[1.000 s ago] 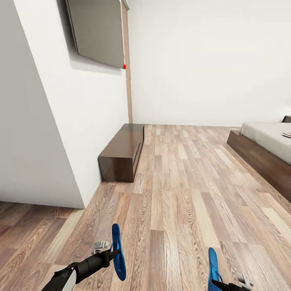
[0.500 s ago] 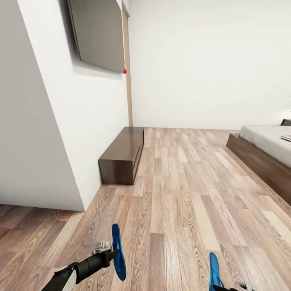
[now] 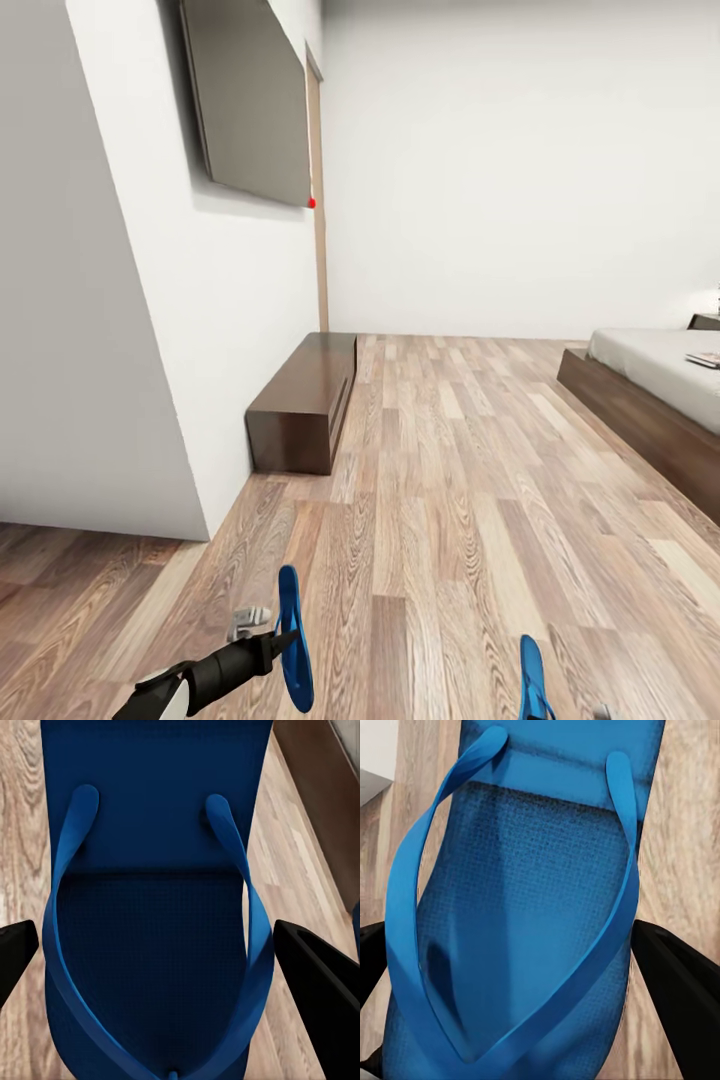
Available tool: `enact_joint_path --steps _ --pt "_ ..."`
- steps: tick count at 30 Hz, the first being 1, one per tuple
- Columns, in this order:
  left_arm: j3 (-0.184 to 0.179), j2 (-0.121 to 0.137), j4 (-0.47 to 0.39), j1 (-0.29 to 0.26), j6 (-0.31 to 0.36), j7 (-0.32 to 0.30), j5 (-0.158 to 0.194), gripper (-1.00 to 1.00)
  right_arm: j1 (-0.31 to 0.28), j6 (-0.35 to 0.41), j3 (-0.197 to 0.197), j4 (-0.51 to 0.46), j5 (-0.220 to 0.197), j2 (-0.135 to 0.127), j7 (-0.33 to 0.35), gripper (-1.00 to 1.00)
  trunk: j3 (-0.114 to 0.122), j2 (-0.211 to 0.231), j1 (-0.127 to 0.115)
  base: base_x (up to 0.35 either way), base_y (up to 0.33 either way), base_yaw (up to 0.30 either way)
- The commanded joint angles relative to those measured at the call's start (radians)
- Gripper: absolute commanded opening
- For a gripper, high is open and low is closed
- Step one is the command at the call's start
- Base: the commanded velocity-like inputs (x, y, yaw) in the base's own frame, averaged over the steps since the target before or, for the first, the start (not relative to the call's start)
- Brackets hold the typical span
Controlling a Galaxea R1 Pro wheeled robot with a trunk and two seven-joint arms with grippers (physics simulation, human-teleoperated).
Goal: In the bedroom, move the book from the bed onto either nightstand, and place the two sandals side by side next to the bed.
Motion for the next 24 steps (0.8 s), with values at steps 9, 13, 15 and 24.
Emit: enact_joint_path --steps 9,13,15,24 --pt "0.003 -0.002 0.002 0.0 0.009 -0.003 0.003 -1.0 -0.001 0.003 -0.007 0.014 0.001 0.05 0.0 -1.0 0.03 0.042 -0.025 0.0 0.0 0.0" --pt "0.003 -0.004 0.015 0.0 0.009 0.054 0.003 -1.0 -0.001 0.003 -0.007 0.015 0.001 0.055 -0.001 -1.0 0.042 0.07 -0.04 0.0 0.0 0.0" --pt "0.002 -0.004 0.051 0.0 0.0 0.131 0.0 -1.0 0.0 0.003 -0.008 0.015 0.001 0.056 -0.001 -1.0 0.048 0.084 -0.048 0.0 0.0 0.0" --pt "0.002 -0.003 0.135 0.0 -0.114 0.19 -0.051 -1.0 0.0 -0.036 -0.006 0.017 0.001 0.059 -0.001 -1.0 0.077 0.147 -0.082 0.0 0.0 -0.002"
